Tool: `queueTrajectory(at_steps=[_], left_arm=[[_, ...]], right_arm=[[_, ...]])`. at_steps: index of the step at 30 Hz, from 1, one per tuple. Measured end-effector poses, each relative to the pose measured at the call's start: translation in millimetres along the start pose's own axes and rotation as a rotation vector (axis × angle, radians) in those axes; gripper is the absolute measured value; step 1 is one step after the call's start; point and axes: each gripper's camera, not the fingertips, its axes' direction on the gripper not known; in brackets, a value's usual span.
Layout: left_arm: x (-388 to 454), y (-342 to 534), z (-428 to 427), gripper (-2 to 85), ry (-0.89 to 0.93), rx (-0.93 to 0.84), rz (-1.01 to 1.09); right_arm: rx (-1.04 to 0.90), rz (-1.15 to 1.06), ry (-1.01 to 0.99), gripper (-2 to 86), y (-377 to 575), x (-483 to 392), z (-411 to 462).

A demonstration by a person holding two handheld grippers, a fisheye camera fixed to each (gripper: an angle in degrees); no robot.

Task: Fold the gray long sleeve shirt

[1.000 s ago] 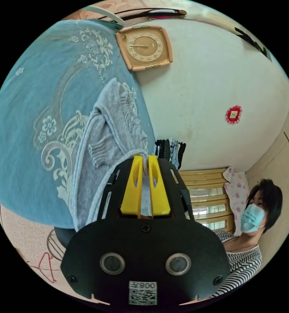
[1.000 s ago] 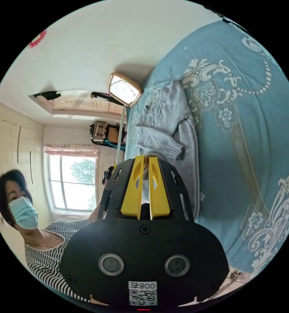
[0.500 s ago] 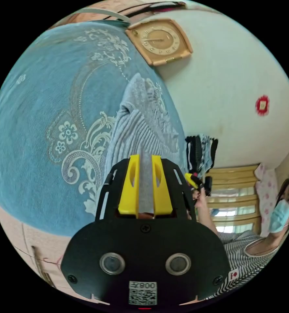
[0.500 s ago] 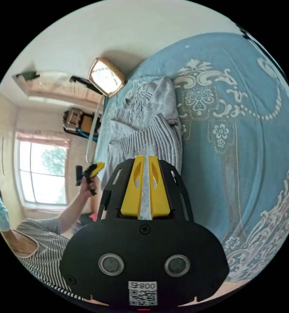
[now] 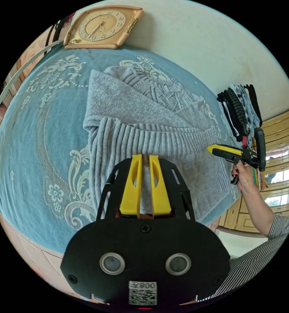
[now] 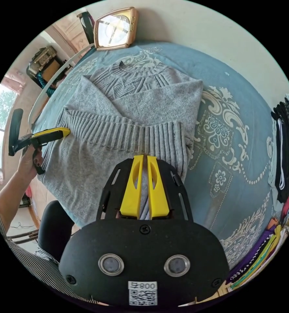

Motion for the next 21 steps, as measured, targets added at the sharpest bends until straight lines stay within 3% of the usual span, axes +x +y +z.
queueTrajectory(at_steps=[13,21], left_arm=[[33.2,5.4,-54.5,1.4,0.06,0.158,0.057],[15.4,-6.6,-26.6,2.4,0.016,0.081,-0.024]], right_arm=[[0.177,-0.004,-0.106,0.0,31.4,-4.5,-51.9],[0.196,0.067,-0.098,0.0,16.4,9.1,-41.7]])
